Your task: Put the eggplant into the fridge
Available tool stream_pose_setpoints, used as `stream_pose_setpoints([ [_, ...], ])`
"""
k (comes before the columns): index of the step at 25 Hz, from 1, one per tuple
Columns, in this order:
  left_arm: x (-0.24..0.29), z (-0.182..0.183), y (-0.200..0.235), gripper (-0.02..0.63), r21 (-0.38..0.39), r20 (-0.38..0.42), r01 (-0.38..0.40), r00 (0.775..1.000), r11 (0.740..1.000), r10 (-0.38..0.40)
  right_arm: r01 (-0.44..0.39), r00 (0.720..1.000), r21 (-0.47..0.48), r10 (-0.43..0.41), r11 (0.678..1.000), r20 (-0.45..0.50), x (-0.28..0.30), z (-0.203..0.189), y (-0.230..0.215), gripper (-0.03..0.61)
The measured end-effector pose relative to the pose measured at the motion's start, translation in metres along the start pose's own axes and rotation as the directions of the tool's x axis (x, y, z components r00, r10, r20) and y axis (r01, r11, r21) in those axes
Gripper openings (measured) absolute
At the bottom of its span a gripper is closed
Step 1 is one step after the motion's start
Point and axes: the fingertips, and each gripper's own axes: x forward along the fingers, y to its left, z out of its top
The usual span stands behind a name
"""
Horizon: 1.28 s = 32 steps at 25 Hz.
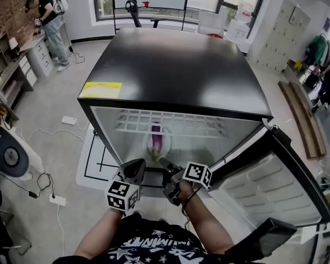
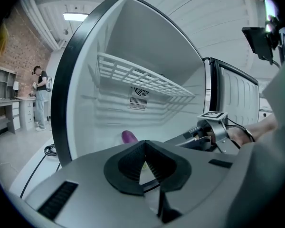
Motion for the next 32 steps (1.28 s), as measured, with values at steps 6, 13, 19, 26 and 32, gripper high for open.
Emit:
stream_pose_setpoints([
  [6,-0.012,-0.003,-0.021,0.009,-0.006,0.016,-0.067,0.998,0.998,0.067,-0.045,0.993,-0.080,0.035,0.996,-0.111,-0.015,-0.022,0.013,0.040],
  [13,-0.031,-0.018,-0.040,0.009,-0.042,0.017,-0.155,0.988,0.987,0.156,-0.101,0.973,-0.129,0.071,0.986,-0.218,-0.033,-0.041,0.023,0.006],
  [19,-0.050,-0.027,-0.046,0.009,-0.057,0.020,-0.242,0.970,0.969,0.243,-0.145,0.945,-0.135,0.097,0.980,-0.312,-0.041,-0.062,0.023,0.006],
  [26,-0.065,-0.036,-0.048,0.009,-0.065,0.007,-0.297,0.954,0.953,0.298,-0.179,0.921,-0.187,0.097,0.966,-0.377,-0.046,-0.079,0.019,0.006],
  [32,-0.074,-0.038,-0.046,0.009,-0.072,0.018,-0.302,0.952,0.951,0.304,-0.180,0.917,-0.221,0.082,0.958,-0.390,-0.045,-0.092,0.014,0.006],
])
